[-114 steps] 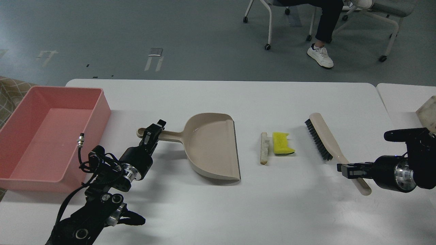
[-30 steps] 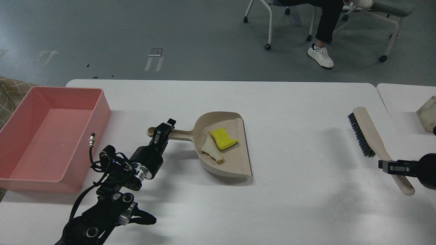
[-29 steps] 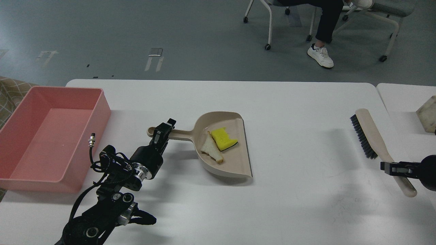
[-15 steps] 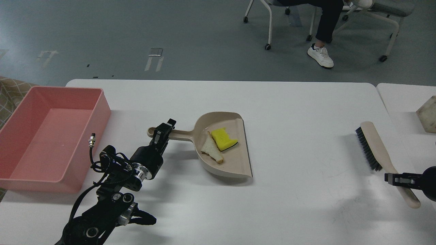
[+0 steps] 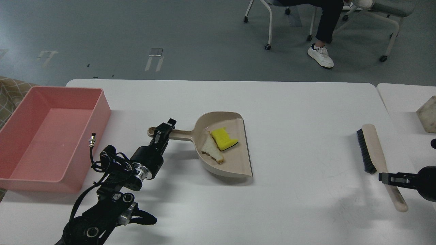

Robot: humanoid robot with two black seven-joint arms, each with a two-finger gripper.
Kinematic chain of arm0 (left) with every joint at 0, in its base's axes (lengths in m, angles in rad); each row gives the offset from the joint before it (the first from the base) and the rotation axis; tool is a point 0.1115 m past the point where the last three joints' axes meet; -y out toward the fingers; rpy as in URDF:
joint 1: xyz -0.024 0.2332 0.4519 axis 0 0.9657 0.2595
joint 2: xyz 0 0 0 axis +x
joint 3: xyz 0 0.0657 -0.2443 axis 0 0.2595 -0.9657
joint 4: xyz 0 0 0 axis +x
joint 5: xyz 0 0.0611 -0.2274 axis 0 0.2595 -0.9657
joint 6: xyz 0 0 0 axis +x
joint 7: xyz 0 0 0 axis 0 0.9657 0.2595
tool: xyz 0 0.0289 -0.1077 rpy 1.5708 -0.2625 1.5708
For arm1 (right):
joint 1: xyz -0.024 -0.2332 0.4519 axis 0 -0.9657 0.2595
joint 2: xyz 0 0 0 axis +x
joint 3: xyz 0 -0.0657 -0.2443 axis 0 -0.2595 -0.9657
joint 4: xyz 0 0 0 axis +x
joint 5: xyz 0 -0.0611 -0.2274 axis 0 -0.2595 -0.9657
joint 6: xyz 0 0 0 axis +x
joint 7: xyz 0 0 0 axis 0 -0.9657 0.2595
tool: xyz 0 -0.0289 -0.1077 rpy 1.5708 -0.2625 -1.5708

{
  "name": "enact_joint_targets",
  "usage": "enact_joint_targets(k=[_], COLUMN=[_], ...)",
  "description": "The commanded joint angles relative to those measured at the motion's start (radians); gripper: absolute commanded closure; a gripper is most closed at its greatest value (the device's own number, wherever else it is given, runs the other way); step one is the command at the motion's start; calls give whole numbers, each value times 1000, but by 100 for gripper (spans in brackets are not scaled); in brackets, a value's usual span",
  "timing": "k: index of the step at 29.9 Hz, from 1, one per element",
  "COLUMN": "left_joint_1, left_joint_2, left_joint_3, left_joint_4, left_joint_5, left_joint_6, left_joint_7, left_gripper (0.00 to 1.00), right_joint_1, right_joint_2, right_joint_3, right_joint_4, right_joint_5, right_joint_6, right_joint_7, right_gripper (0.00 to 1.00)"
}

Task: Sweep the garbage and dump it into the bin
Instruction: 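Move the brush away and set it down with the right gripper, then lift the dustpan with the left gripper over the pink bin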

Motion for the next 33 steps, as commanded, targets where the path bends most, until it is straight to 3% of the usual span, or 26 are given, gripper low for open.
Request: enact_joint_targets(k=[1, 3, 7, 16, 20, 25, 27, 33], left_joint_1=[0, 0, 0, -16, -51, -72, -75, -75], left_joint_2=[-1, -1, 0, 0, 19, 65, 83, 148], left_joint_3=[0, -2, -5, -6, -8, -8, -9, -12], left_joint_4=[-2, -2, -3, -3, -3, -5, -11, -46], left_joint_5=[0, 1, 0, -8, -64, -117, -133, -156], left_joint_6=[0, 0, 0, 0, 0, -3, -5, -8], left_joint_7=[0, 0, 0, 5, 9, 12, 12, 11], left_gripper=[100, 100, 100, 100, 100, 100, 100, 100], right_joint_1=[2, 8, 9, 6, 29, 36, 36, 23], right_joint_2=[-1, -1, 6, 134, 423, 598, 724, 826], right_joint_3=[6, 28, 164, 492, 668, 834, 911, 960], right_joint_4=[2, 2, -12, -55, -148, -191, -219, -346], right_joint_5=[1, 3, 6, 161, 178, 193, 246, 535], right_joint_6=[0, 0, 0, 0, 0, 0, -18, -80], right_joint_7=[0, 0, 6, 8, 0, 8, 5, 3], right_gripper=[42, 35, 4, 0, 0, 0, 0, 0])
